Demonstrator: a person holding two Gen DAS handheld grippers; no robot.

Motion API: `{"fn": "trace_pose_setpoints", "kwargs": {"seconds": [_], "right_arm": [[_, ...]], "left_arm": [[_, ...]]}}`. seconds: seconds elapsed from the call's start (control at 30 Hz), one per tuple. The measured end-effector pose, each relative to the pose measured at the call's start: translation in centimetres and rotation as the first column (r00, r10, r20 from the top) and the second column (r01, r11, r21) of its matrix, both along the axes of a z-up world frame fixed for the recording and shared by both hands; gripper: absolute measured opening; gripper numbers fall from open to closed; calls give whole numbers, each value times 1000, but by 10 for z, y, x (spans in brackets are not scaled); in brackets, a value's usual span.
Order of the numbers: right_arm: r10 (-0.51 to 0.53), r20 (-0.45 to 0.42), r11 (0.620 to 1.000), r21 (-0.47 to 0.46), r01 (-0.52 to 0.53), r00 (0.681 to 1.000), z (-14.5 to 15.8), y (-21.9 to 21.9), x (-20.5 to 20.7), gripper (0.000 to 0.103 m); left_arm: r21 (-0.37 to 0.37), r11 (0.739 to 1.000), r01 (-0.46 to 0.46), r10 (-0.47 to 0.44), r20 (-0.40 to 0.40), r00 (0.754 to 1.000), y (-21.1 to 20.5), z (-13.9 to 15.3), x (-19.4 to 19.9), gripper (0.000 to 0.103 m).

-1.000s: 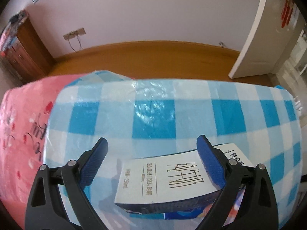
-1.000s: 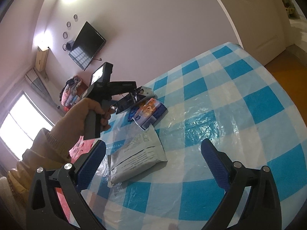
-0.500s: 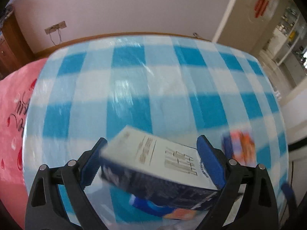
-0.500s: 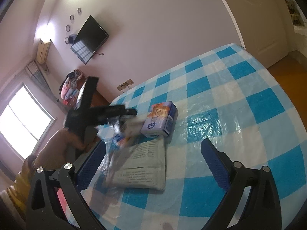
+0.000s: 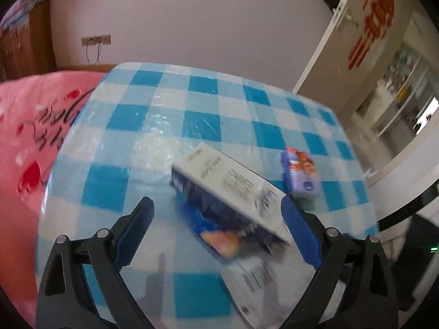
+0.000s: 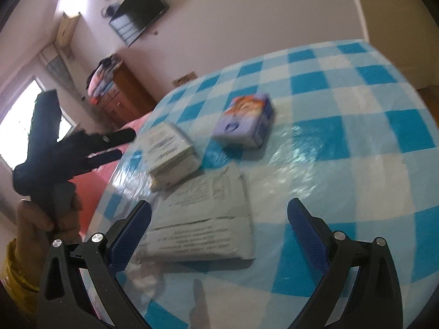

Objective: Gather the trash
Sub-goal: 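Grasp the white milk carton with the left tool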

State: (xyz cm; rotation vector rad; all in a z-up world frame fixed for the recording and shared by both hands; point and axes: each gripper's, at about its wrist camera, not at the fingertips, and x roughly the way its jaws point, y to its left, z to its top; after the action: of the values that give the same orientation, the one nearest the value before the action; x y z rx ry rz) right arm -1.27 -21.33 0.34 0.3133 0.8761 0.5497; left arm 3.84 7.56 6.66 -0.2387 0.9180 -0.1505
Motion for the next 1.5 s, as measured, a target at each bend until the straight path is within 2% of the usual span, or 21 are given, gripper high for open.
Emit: {"fn": "trace_pose_setpoints", "kwargs": {"seconds": [0.13,0.27,0.43,0.63,0.73,0.83,0.93,1.07,1.2,1.3,1.4,1.5], "right_arm": [[39,-7,999,-29,-39,999,-3,11,-7,98],[86,3,995,-41,-85,996,-2,21,-17,98],[123,1,992,-33,-123,992,-3,24,-25,98],[116,35,993,-36,-114,993,-1,17,-30,98],[108,23,994,-10,-108,994,-4,11,-27,98],[157,22,988,-1,-157,987,-3,16,-27,98],[197,16,980,-9,-197,980,-3,21,-30,98],[256,15,966,29,-256,967,-3,24,-32,98],[331,14,940,83,-331,943,-2,28,-36,98],[424,15,899,120,-422,906,-1,38,-44,98],[542,26,813,236,-532,840,-2,45,-49,98],[541,45,812,231,-536,840,2,43,-48,98]], "left_arm": [[-77,997,13,-14,-23,1000,-10,-4,-4,94],[-74,997,7,-10,-44,999,-24,-4,1,94],[-11,999,-47,46,-92,995,-35,-11,20,94],[83,995,-52,63,-132,989,-55,-23,38,94],[145,988,-60,80,-138,987,-61,-27,47,94],[225,972,-68,105,-155,982,-65,-36,57,94],[251,965,-73,114,-157,981,-64,-38,61,94],[311,948,-69,121,-152,981,-62,-35,60,94],[329,941,-82,141,-158,977,-51,-33,55,94],[333,940,-79,139,-160,977,-43,-29,49,94],[377,924,-70,136,-152,979,-37,-24,40,94],[418,905,-77,150,-146,978,-27,-21,33,94]]}}
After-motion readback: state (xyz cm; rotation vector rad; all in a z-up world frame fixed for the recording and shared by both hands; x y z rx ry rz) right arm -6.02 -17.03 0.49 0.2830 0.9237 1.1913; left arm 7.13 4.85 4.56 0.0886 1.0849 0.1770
